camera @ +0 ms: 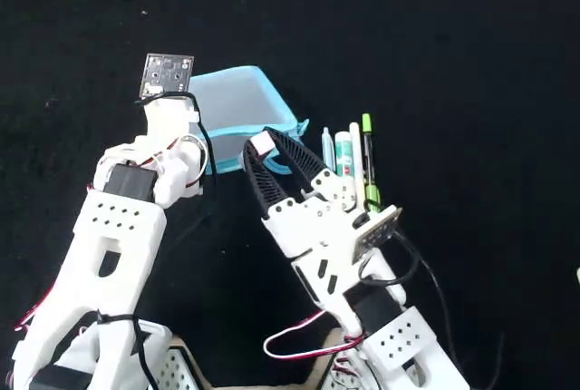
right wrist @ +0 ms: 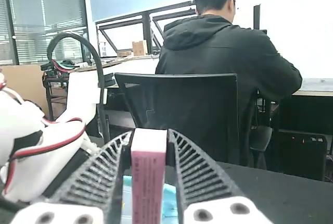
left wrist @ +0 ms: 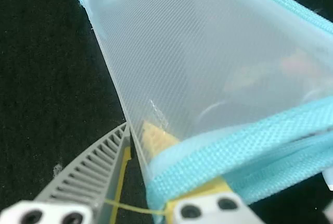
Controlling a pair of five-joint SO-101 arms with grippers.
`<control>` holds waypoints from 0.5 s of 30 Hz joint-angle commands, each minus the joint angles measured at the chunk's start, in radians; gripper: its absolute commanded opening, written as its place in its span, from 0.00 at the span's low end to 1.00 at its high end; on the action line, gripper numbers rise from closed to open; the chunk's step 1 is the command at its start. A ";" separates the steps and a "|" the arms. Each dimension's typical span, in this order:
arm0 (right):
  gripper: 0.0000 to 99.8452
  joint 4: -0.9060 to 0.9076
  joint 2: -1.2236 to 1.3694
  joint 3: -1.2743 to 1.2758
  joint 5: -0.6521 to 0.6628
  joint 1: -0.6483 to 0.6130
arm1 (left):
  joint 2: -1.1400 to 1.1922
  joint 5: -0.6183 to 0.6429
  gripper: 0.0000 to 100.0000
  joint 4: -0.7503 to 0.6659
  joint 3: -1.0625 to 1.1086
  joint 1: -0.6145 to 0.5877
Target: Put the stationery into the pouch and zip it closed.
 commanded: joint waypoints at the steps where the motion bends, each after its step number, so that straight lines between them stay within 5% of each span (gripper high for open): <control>1: 0.01 -0.008 -0.019 -0.027 -0.005 0.021 | 0.017 0.011 0.03 -0.005 0.087 0.012; 15: 0.01 -0.006 -0.018 -0.096 -0.003 0.020 | 0.014 0.011 0.03 -0.031 0.102 0.015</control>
